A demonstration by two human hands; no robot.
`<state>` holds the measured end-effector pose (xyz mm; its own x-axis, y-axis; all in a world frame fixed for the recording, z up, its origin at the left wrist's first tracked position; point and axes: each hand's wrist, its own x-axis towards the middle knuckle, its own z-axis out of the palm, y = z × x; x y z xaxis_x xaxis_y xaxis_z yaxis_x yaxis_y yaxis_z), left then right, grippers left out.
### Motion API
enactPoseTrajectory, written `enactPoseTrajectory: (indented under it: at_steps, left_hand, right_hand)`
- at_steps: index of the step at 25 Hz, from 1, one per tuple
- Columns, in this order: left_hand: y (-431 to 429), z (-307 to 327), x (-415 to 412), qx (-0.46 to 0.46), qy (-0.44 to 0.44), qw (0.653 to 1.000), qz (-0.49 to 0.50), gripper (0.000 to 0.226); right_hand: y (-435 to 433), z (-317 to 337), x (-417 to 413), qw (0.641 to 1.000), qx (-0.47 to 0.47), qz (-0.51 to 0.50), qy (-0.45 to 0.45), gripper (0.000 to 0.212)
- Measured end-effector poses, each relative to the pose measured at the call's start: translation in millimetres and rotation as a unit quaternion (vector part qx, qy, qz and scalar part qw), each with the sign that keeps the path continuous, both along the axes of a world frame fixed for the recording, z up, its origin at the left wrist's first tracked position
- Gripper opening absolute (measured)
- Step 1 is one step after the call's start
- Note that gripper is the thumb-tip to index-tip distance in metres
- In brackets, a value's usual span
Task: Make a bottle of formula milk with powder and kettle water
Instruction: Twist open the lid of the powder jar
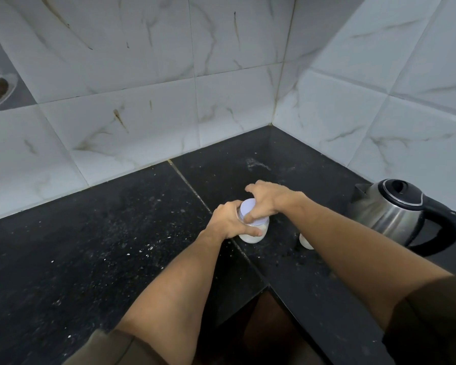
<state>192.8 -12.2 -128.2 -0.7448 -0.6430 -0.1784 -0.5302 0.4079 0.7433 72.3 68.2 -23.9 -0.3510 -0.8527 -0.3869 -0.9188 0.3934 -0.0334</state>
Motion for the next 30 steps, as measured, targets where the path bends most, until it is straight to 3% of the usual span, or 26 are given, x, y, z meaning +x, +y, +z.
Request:
enactPoseTrajectory:
  at_steps: [3,5,9,12,15,17,19,24,28,30]
  left_hand:
    - [-1,4,0,-0.019,-0.011,1.000,-0.006,0.073]
    - [-2,6,0,-0.023,-0.016,0.999,-0.016,0.081]
    - [-1,8,1,-0.027,-0.025,0.999,-0.018,0.083]
    - [0,10,1,-0.030,-0.033,0.999,-0.021,0.077]
    - [-2,13,0,-0.036,-0.043,0.998,-0.027,0.082]
    - [-3,13,0,-0.036,-0.042,0.998,-0.027,0.087]
    - [-4,12,-1,-0.042,-0.046,0.998,-0.029,0.082]
    - [-5,11,-2,-0.038,-0.050,0.998,-0.026,0.076]
    - [-6,10,-3,-0.036,-0.051,0.998,-0.029,0.079]
    - [-7,9,-3,-0.034,-0.052,0.998,-0.031,0.082]
  right_hand:
    - [0,1,1,0.998,-0.027,-0.020,0.043,0.064]
    - [-2,2,-1,1.000,-0.009,0.007,-0.005,0.057]
    - [-6,8,-1,0.999,0.027,0.026,-0.027,0.081]
    - [-7,5,2,0.999,0.001,-0.045,0.019,0.076]
    - [-10,6,2,0.999,0.018,-0.023,0.021,0.064]
    - [-12,9,3,0.999,0.045,0.013,-0.011,0.073]
    - [-13,11,4,0.999,0.042,-0.008,-0.017,0.078]
    - [-11,4,7,0.998,0.025,-0.055,0.024,0.062]
    - [-18,13,2,0.999,0.033,0.021,0.004,0.070]
    - [-23,20,-9,0.999,-0.012,0.017,-0.040,0.079]
